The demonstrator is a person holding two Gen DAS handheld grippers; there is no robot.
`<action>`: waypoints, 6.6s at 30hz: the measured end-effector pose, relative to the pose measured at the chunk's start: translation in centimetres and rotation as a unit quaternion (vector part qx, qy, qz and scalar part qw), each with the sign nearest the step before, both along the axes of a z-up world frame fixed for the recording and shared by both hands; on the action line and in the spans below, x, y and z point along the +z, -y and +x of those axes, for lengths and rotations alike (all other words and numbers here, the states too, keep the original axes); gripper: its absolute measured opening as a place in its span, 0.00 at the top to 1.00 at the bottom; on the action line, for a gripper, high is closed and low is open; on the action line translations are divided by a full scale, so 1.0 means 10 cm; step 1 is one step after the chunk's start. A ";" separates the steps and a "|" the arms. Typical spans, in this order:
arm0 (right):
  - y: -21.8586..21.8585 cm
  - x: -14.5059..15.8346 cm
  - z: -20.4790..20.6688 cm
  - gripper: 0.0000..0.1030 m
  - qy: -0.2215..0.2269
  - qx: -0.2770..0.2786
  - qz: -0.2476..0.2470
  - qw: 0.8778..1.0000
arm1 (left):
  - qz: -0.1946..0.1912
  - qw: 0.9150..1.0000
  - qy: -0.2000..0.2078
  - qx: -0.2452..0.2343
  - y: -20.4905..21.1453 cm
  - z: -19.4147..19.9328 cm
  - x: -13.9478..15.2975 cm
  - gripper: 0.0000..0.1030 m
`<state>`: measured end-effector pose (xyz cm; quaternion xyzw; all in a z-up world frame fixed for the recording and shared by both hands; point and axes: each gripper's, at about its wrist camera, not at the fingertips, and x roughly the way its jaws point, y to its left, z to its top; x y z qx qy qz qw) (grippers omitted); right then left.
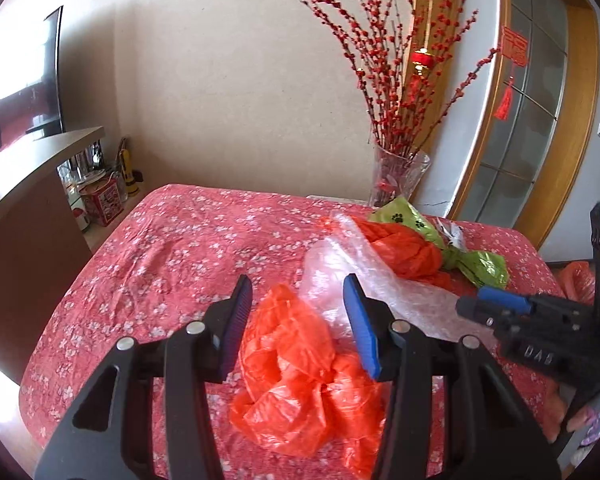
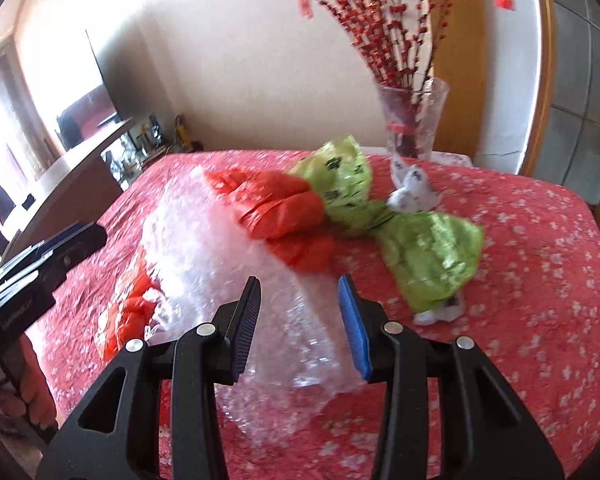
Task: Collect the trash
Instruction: 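Return to the table and grasp the bubble wrap with the right gripper, then grasp the orange plastic bag with the left gripper while the right lifts the bubble wrap, then carry the orange bag and bubble wrap over the basket and release both, then grasp the second orange plastic bag with the left gripper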
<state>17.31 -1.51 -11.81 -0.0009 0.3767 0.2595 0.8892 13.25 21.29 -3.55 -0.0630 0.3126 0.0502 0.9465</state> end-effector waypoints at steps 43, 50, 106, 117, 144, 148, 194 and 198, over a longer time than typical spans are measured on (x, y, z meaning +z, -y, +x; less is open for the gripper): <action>1.85 0.67 -0.79 0.97 0.125 -0.169 0.066 0.975 | 0.003 0.996 -0.011 -0.087 1.02 0.37 0.15 0.48; 2.21 0.50 -0.81 0.97 0.111 -0.205 0.066 0.970 | 0.010 0.995 -0.048 -0.089 1.42 0.93 0.06 0.39; 3.11 0.56 -1.03 0.97 0.129 -0.341 0.116 0.924 | -0.009 0.968 0.004 -0.249 2.28 0.35 0.47 0.66; 3.75 0.61 -1.28 0.97 0.155 -0.446 0.105 0.875 | -0.031 0.942 0.010 -0.333 3.22 0.24 0.55 0.66; 4.36 0.31 -1.27 0.75 0.133 -0.468 0.147 0.861 | -0.043 0.900 -0.064 -0.429 4.62 0.58 -0.09 0.55; 4.36 0.28 -1.28 0.53 0.132 -0.470 0.139 0.862 | -0.036 0.900 -0.074 -0.428 4.61 0.60 -0.19 0.49; 1.91 0.25 -0.70 0.53 0.100 -0.192 0.035 0.976 | 0.071 0.997 -0.036 -0.004 0.58 -0.17 -0.17 0.40; 1.77 0.24 -0.70 0.53 0.097 -0.178 0.032 0.979 | 0.051 0.997 -0.059 0.007 0.46 -0.14 -0.29 0.41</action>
